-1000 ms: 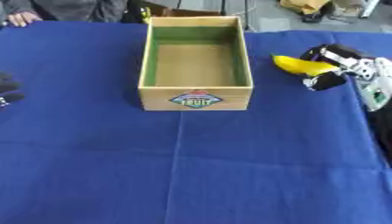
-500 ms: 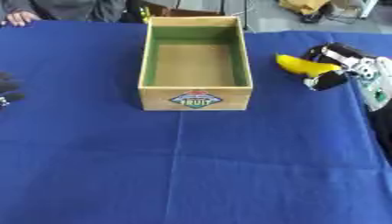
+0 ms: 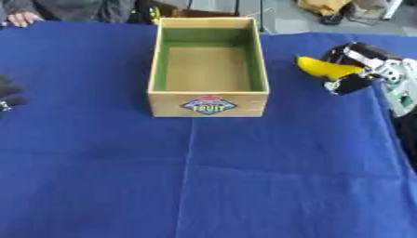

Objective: Pick up objects on the table and place them in the box.

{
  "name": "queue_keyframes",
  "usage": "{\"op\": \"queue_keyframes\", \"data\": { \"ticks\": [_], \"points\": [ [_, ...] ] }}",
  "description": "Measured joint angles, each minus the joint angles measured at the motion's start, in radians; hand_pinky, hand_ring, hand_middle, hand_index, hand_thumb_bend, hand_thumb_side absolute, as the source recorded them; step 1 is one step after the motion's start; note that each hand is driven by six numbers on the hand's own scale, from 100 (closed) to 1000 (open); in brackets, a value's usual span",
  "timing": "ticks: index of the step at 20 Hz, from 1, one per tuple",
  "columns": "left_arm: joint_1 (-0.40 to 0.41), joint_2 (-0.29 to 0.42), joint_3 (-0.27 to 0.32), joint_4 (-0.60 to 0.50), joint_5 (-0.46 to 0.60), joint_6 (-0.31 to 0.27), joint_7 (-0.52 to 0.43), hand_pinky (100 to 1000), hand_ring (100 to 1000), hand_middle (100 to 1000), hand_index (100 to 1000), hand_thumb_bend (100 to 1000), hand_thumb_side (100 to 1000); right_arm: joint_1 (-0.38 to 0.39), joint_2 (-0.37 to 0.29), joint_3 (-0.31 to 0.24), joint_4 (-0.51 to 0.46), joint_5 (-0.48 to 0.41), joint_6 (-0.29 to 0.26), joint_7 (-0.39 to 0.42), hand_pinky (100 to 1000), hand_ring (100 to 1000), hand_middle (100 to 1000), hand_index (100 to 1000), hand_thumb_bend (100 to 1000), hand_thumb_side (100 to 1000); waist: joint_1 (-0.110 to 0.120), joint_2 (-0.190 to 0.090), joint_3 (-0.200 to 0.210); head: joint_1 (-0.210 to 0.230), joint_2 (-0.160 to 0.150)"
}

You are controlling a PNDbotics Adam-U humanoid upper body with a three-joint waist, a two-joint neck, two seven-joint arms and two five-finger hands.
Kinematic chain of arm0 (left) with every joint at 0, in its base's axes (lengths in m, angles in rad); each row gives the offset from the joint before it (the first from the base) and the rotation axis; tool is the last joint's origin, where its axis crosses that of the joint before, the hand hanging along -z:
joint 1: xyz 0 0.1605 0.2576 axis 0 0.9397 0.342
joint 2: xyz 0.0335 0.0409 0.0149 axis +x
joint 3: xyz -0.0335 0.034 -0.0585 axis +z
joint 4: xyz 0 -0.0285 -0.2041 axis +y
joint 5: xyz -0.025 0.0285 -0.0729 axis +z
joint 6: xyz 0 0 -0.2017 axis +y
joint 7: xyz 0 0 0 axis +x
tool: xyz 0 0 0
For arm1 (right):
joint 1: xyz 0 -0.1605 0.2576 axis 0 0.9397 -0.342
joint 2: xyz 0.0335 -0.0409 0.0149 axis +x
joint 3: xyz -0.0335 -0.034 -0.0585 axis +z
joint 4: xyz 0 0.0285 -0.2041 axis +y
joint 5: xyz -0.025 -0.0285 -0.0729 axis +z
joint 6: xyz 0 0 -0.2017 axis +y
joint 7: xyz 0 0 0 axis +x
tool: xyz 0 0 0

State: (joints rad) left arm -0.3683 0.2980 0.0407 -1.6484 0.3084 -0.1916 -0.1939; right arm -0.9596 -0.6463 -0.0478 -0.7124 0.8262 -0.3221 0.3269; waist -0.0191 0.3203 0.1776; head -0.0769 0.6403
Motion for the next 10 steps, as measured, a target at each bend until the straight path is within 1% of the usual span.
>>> {"op": "queue_keyframes", "data": {
  "ticks": [10],
  "points": [
    [0.006, 0.0, 0.0, 0.0, 0.0, 0.001, 0.002, 763, 771, 730, 690, 456, 997, -0.001, 0.0, 0.015, -0.067, -0.013, -0.026, -0.013, 679, 562, 573, 670, 100, 102, -0.001, -0.013, -0.013, 0.001, 0.005]
  ]
}}
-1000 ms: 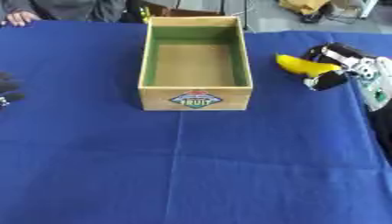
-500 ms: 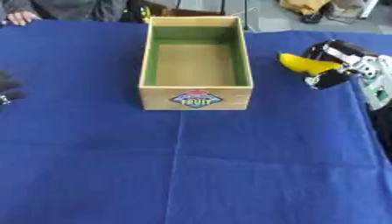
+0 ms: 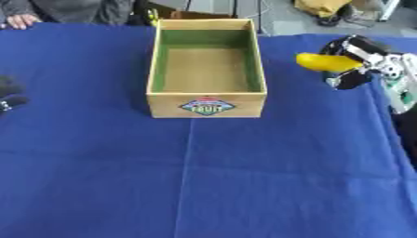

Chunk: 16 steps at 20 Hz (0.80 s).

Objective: Pick up objects on the table and place them in the box.

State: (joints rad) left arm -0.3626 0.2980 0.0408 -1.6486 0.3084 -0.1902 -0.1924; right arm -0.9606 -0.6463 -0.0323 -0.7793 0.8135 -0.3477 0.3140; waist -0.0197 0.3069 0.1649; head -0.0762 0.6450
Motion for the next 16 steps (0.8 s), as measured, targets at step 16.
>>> {"op": "queue_keyframes", "data": {
  "ticks": [16],
  "points": [
    [0.012, 0.0, 0.0, 0.0, 0.0, 0.003, 0.002, 761, 772, 729, 690, 460, 990, -0.085, 0.03, 0.04, -0.128, -0.072, -0.048, 0.026, 678, 565, 578, 675, 100, 100, -0.003, -0.044, -0.007, -0.008, 0.009]
  ]
}}
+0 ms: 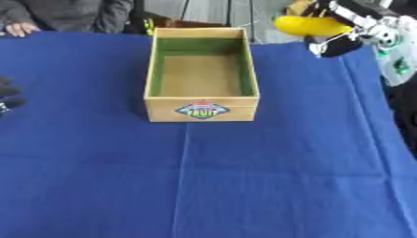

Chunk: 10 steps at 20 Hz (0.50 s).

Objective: Pick up objects on the table and place them in the box.

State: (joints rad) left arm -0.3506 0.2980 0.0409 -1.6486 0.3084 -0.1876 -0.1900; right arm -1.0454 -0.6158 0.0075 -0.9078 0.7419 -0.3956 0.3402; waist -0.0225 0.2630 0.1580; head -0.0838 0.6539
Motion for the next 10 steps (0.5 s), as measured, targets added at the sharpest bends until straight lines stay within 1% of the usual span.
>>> {"op": "queue_keyframes", "data": {
  "ticks": [6, 10],
  "points": [
    [0.001, 0.0, 0.0, 0.0, 0.001, 0.002, -0.003, 761, 773, 730, 690, 460, 990, -0.052, 0.077, 0.04, -0.02, -0.01, -0.022, 0.042, 678, 568, 580, 675, 100, 100, 0.004, -0.005, 0.014, -0.013, 0.001],
    [0.001, -0.004, 0.0, 0.0, 0.004, 0.002, -0.006, 760, 773, 730, 690, 460, 990, -0.065, 0.138, 0.063, -0.021, -0.003, -0.04, 0.069, 682, 568, 579, 676, 100, 107, 0.01, -0.006, 0.027, -0.025, 0.001]
  ]
}}
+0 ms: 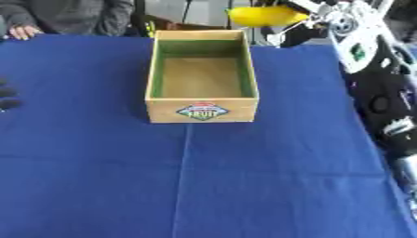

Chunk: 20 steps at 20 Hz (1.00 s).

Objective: Pick up objects on the table and place them in the box.

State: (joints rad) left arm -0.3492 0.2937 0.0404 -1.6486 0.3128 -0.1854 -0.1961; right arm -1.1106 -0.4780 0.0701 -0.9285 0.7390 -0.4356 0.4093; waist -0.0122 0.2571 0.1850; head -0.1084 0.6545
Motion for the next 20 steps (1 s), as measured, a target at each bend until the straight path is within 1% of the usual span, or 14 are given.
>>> {"op": "queue_keyframes", "data": {
  "ticks": [5, 8, 11, 14, 17, 18, 19, 20],
  "points": [
    [-0.006, -0.009, -0.007, 0.0, 0.004, 0.001, -0.006, 760, 773, 730, 690, 461, 988, -0.003, 0.062, 0.011, 0.022, 0.029, -0.007, 0.018, 682, 564, 573, 674, 100, 145, 0.01, 0.004, 0.025, -0.017, -0.006],
    [-0.015, -0.018, -0.012, -0.001, 0.005, 0.002, -0.011, 759, 773, 729, 690, 462, 989, 0.001, 0.097, 0.011, 0.051, 0.054, 0.011, 0.017, 686, 566, 574, 677, 100, 168, 0.012, 0.01, 0.048, -0.028, -0.007],
    [-0.021, -0.023, -0.014, -0.001, 0.008, 0.001, -0.014, 759, 772, 729, 690, 462, 989, 0.012, 0.126, 0.011, 0.084, 0.081, 0.031, 0.016, 687, 567, 575, 678, 100, 177, 0.016, 0.016, 0.059, -0.038, -0.015],
    [-0.024, -0.029, -0.017, -0.003, 0.009, 0.001, -0.015, 759, 772, 729, 690, 462, 989, 0.021, 0.146, 0.011, 0.114, 0.106, 0.041, 0.019, 697, 577, 584, 686, 100, 199, 0.02, 0.019, 0.064, -0.046, -0.017],
    [-0.027, -0.031, -0.018, -0.006, 0.009, 0.003, -0.017, 758, 772, 729, 690, 463, 989, 0.026, 0.157, 0.012, 0.133, 0.119, 0.042, 0.02, 726, 627, 642, 729, 151, 257, 0.02, 0.021, 0.067, -0.051, -0.02],
    [-0.028, -0.031, -0.018, -0.006, 0.01, 0.003, -0.017, 758, 773, 730, 690, 463, 989, 0.028, 0.158, 0.013, 0.138, 0.122, 0.041, 0.022, 746, 673, 700, 767, 200, 302, 0.02, 0.021, 0.067, -0.052, -0.021],
    [-0.028, -0.031, -0.018, -0.006, 0.01, 0.003, -0.018, 758, 773, 730, 690, 463, 989, 0.029, 0.159, 0.014, 0.143, 0.125, 0.041, 0.025, 746, 673, 700, 767, 200, 302, 0.02, 0.021, 0.066, -0.052, -0.021],
    [-0.028, -0.031, -0.018, -0.006, 0.01, 0.004, -0.018, 758, 772, 729, 690, 464, 988, 0.029, 0.159, 0.015, 0.147, 0.127, 0.04, 0.031, 799, 760, 794, 854, 368, 426, 0.02, 0.021, 0.064, -0.052, -0.021]
  ]
}}
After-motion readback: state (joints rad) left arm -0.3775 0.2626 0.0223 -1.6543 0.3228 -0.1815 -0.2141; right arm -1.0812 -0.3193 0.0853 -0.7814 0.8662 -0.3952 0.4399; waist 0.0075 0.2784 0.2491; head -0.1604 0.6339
